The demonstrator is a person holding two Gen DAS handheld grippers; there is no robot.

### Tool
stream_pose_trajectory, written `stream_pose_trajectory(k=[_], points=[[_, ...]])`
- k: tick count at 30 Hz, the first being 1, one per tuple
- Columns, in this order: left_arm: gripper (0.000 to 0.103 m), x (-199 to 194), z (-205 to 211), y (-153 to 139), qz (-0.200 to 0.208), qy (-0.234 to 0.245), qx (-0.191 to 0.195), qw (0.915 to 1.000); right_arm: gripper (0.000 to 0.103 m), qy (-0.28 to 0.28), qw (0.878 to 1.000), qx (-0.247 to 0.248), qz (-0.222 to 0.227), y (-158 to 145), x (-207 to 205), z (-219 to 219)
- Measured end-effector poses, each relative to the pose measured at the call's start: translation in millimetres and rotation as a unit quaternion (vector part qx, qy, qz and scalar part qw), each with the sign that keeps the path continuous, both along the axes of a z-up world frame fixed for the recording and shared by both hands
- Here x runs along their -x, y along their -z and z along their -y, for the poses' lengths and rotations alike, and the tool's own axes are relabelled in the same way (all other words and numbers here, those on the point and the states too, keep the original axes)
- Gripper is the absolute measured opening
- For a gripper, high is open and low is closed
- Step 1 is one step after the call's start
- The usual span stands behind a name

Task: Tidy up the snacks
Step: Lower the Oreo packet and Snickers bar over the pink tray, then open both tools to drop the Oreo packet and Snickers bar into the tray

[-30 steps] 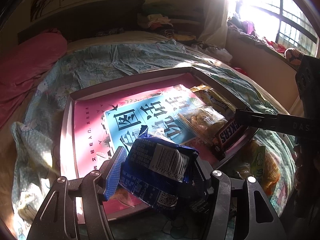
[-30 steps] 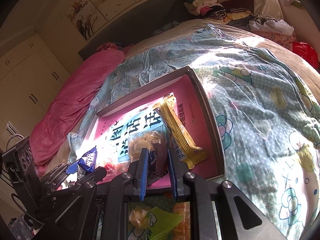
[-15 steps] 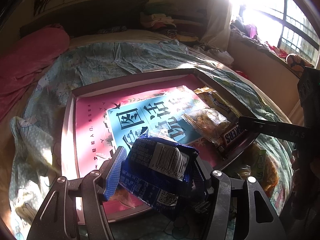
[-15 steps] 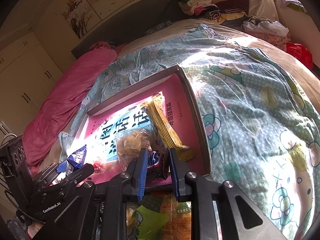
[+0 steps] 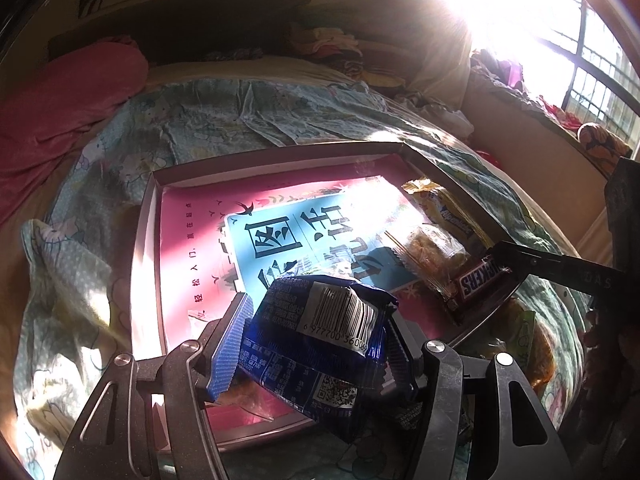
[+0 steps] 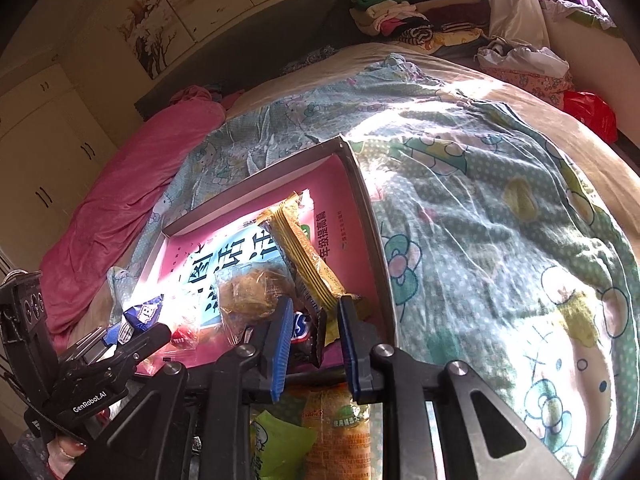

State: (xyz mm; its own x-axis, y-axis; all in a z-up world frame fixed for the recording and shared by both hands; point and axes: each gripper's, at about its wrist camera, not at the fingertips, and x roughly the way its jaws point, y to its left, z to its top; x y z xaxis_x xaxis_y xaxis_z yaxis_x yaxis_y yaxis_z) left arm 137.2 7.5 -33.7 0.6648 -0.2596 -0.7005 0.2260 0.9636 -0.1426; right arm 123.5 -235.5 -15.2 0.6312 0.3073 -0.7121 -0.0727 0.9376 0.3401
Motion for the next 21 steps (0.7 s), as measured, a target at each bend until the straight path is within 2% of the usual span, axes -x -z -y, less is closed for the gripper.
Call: stream_pose_trajectory(k=[21], points=[[0.066,-1.3,-15.9,1.2,-0.008,-0.025,0.015,0.9995,0.033,-0.002,1.0,0.001,0.001,-5.8,5.4,-0.8]])
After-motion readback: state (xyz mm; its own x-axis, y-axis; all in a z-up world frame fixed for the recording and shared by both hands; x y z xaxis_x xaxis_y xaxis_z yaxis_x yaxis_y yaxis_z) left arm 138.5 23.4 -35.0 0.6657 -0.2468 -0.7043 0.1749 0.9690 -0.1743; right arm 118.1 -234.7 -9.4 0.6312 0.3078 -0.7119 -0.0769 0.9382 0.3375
